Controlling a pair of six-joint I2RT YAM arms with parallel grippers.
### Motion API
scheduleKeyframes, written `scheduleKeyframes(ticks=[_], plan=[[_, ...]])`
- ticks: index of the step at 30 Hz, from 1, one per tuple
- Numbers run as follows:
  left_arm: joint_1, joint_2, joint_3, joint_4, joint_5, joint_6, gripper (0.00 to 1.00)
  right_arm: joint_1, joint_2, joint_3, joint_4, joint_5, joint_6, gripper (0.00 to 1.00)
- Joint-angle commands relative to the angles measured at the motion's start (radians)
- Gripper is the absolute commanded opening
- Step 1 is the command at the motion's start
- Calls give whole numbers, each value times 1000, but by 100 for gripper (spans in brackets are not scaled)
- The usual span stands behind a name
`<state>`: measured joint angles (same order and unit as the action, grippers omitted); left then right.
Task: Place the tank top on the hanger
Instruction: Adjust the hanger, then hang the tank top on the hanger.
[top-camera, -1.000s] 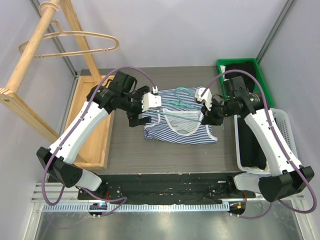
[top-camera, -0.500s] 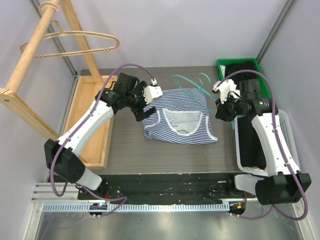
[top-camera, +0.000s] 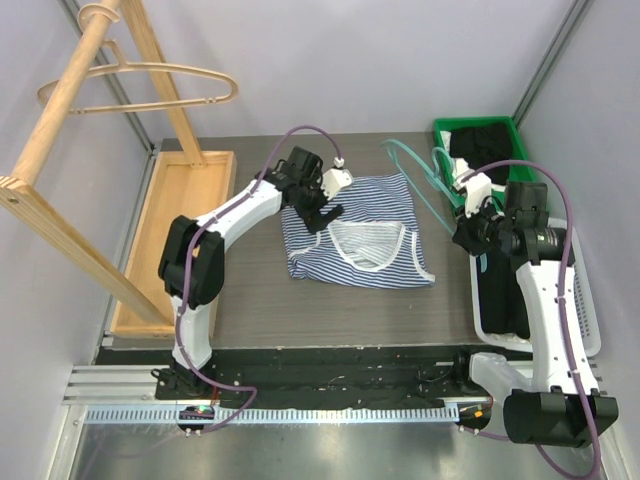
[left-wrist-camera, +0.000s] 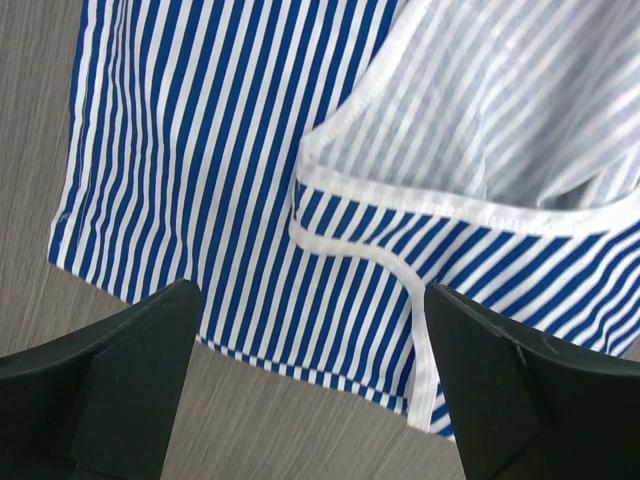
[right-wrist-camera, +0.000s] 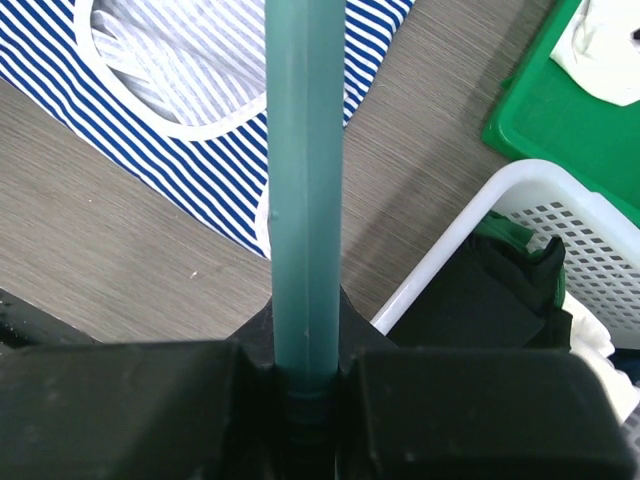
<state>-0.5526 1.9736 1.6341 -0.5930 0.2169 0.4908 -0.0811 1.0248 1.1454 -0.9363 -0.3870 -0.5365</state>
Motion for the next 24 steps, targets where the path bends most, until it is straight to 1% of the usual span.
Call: scheduleKeyframes(ticks=[1,3,4,6,7,10,15,18,20,21,23,24], plan=[[-10,33,78,53,4,-38,95,-8,-69,-12,53,-12,29,1],[-15,54,81,53,21,-31,92,-9,-86,-26,50,-19,33,1],[-20,60,82,52,24,-29,88,-9,-92,-30,50,-19,35,1],[-27,82,86,50,15,-24,83,-9,-97,-41,50,-10,38,1],[-33,91,87,41,13,-17,78,-11,-101,-45,51,-7,38,1],[-46,120,93,38,-13,-5,73,-14,-111,-55,50,-7,38,1],[-49,163,115,39,-53,0,71,-19,-129,-72,51,-27,38,1],[-50,179,118,44,-63,5,68,-20,-132,-81,54,-27,36,1],[-49,188,121,50,-68,6,60,-20,-135,-87,54,-29,33,1],[-49,189,122,51,-68,6,54,-22,-137,-88,56,-30,33,1],[-49,197,125,53,-65,3,48,-22,-137,-92,56,-36,35,1],[-49,199,127,55,-63,2,43,-22,-137,-95,57,-38,35,1]])
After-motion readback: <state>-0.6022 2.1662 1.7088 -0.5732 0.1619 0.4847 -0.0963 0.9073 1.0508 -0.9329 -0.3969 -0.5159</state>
